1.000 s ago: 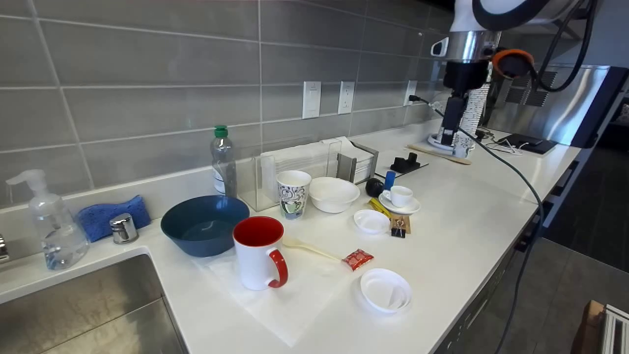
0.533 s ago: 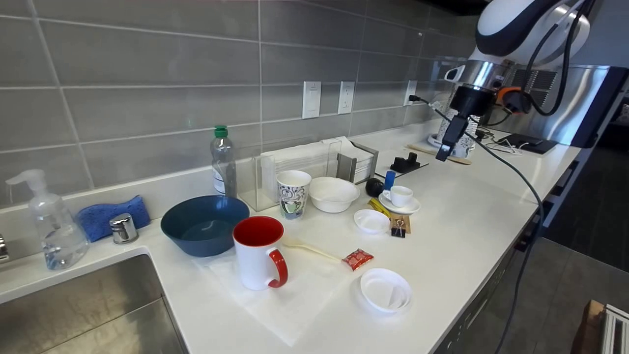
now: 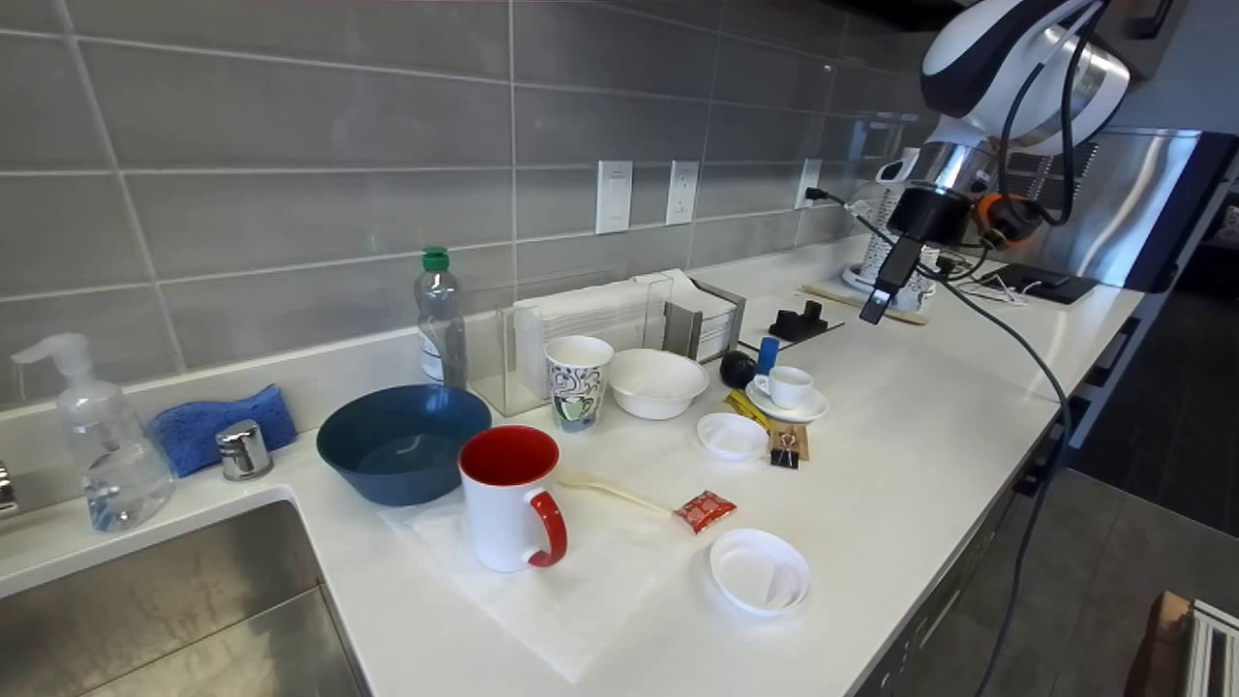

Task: Move the white plate to the left

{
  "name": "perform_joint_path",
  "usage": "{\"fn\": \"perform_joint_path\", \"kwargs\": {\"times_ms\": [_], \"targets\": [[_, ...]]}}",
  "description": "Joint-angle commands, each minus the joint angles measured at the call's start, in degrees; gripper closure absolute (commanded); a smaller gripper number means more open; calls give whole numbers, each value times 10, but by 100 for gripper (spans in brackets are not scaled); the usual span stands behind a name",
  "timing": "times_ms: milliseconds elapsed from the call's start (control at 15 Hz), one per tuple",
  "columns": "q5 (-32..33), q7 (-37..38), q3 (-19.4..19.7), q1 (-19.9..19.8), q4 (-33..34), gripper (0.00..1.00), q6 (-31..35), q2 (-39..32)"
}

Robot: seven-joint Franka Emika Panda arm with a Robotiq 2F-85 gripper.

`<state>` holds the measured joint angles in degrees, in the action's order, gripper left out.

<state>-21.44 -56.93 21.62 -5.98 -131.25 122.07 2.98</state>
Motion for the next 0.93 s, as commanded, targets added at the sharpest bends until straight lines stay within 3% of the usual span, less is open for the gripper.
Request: {"fn": "perform_joint_path", "kwargs": {"times_ms": [0,400,867], "targets": [[-1,0,-25,-26,2,0,-2,-1],[-105,-38,-19,-77,84,0,-17,-120],[-206,-89,-71,-166,185,0,-70,-255]]}}
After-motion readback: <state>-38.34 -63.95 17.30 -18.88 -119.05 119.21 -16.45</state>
